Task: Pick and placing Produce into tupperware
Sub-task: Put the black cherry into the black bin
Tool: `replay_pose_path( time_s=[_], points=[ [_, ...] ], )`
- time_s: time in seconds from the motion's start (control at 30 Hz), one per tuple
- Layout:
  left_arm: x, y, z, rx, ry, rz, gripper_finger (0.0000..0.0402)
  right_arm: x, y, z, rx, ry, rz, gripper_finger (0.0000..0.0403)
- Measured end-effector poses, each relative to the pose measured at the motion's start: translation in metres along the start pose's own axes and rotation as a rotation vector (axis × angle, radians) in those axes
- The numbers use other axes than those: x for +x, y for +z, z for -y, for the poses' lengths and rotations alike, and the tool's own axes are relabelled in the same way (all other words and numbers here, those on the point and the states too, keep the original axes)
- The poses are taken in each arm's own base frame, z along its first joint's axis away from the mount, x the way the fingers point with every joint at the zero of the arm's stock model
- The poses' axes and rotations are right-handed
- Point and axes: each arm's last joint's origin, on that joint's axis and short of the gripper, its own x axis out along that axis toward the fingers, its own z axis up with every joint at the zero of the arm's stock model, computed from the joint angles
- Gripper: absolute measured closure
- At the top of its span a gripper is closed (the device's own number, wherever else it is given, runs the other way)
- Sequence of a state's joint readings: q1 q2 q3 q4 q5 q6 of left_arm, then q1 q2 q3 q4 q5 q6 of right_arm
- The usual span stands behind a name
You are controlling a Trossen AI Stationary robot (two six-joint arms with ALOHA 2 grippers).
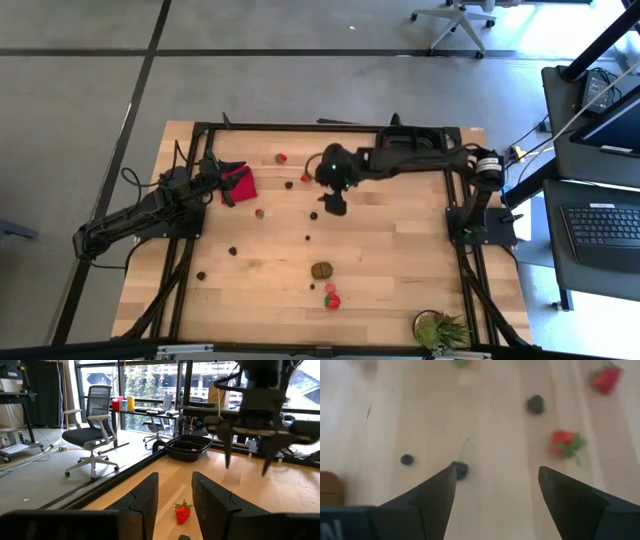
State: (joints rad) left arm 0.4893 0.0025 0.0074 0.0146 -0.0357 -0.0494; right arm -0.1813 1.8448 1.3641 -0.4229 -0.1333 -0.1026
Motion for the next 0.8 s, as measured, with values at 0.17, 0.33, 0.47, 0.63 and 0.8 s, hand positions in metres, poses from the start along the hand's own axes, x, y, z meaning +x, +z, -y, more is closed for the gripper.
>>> replay_pose_path(
  time_s=[0.17,0.33,0.47,0.63,0.8],
  points=[
    [0.0,0.0,0.0,0.0,0.0,0.0,0.0302,0.015,-0.012,-0.019,-0.095,0.026,0.048,0.012],
    [0.0,0.0,0.0,0.0,0.0,0.0,0.0311,0.027,-0.023,-0.032,-0.133,0.04,0.117,0.012],
    [0.0,0.0,0.0,0.0,0.001,0.0,0.0317,0.034,-0.033,-0.039,-0.144,0.048,0.168,0.012],
    [0.0,0.0,0.0,0.0,0.0,0.0,0.0325,0.042,-0.04,-0.04,-0.131,0.051,0.204,0.012],
    [0.0,0.0,0.0,0.0,0.0,0.0,0.0333,0.056,-0.046,-0.039,-0.113,0.052,0.207,0.012]
  ],
)
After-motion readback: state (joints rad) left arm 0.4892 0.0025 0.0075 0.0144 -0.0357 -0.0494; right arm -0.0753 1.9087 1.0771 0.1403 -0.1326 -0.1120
